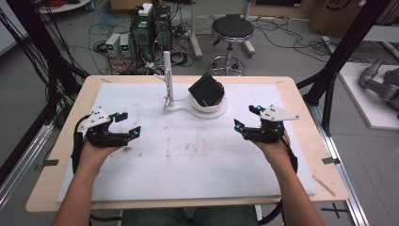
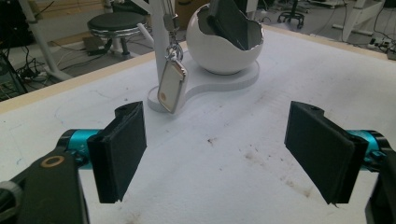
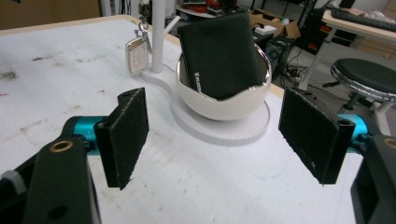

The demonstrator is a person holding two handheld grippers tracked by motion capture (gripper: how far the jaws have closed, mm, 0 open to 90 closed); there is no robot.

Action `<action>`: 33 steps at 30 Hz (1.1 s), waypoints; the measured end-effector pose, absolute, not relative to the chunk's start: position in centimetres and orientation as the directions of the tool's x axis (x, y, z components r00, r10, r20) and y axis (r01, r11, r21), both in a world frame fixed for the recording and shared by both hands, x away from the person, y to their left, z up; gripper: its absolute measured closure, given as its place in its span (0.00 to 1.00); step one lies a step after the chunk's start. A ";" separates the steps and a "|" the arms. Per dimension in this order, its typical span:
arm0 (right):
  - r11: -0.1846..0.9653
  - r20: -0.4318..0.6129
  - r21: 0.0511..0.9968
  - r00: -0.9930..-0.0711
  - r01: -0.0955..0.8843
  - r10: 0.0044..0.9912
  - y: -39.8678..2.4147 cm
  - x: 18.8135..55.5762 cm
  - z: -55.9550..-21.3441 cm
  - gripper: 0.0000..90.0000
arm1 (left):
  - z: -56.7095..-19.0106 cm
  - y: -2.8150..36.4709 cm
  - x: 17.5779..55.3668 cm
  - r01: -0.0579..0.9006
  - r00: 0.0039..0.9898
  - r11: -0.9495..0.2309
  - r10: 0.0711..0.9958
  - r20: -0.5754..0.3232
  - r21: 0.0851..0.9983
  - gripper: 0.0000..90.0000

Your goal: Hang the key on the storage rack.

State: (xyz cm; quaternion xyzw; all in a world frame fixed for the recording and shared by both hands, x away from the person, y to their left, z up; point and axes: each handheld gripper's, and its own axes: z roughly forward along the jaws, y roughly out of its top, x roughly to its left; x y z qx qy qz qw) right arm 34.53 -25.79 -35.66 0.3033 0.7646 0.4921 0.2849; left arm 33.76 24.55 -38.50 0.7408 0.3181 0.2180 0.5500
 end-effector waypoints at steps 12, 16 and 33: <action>0.241 -0.049 0.938 -0.595 0.248 0.802 -28.6 33.3 -39.2 0.23 | -39.0 24.1 34.0 0.234 0.710 -0.198 0.703 -0.028 0.952 0.23; 0.224 -0.033 0.939 -0.579 0.262 0.815 -29.2 33.1 -39.4 0.23 | -39.0 24.1 34.0 0.233 0.712 -0.199 0.702 -0.028 0.952 0.23; 0.234 -0.013 0.916 -0.559 0.326 0.829 -29.1 33.8 -40.2 0.23 | -39.5 24.2 33.8 0.249 0.706 -0.198 0.707 -0.038 0.948 0.22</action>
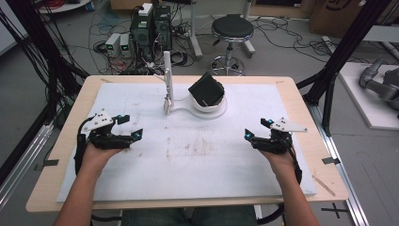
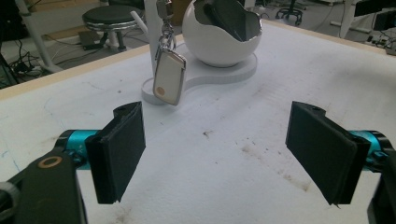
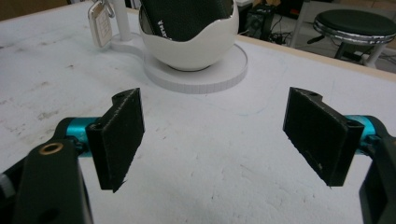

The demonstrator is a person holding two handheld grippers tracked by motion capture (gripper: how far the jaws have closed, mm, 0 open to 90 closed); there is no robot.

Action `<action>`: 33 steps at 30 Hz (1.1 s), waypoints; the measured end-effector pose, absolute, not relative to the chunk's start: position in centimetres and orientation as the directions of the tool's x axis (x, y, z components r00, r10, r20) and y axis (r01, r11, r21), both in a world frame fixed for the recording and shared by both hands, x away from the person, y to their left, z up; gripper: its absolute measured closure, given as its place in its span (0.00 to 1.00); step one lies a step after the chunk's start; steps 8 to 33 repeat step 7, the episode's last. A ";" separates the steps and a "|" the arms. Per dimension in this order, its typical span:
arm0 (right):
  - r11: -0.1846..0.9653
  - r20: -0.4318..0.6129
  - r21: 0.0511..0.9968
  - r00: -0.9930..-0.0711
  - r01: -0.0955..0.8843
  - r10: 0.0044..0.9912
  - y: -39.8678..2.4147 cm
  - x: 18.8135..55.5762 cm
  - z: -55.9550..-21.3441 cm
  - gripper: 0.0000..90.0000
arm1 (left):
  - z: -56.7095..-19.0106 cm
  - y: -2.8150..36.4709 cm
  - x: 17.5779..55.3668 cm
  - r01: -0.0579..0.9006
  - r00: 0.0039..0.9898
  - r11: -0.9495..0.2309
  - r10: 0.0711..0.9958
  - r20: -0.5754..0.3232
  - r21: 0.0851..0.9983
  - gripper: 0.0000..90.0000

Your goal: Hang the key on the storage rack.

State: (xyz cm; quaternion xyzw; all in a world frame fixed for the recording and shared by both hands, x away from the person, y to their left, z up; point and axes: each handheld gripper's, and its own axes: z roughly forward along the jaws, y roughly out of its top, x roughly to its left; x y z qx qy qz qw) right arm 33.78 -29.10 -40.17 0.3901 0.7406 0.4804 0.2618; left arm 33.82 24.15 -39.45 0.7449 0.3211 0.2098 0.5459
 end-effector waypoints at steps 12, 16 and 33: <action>0.245 -0.016 0.909 -0.559 0.337 0.829 -29.1 33.9 -40.3 0.23 | -39.5 24.3 34.0 0.256 0.708 -0.196 0.705 -0.045 0.947 0.22; 0.245 -0.016 0.909 -0.559 0.337 0.829 -29.1 33.9 -40.3 0.23 | -39.5 24.3 34.0 0.256 0.708 -0.196 0.705 -0.045 0.947 0.22; 0.245 -0.016 0.909 -0.559 0.337 0.829 -29.1 33.9 -40.3 0.23 | -39.5 24.3 34.0 0.256 0.708 -0.196 0.705 -0.045 0.947 0.22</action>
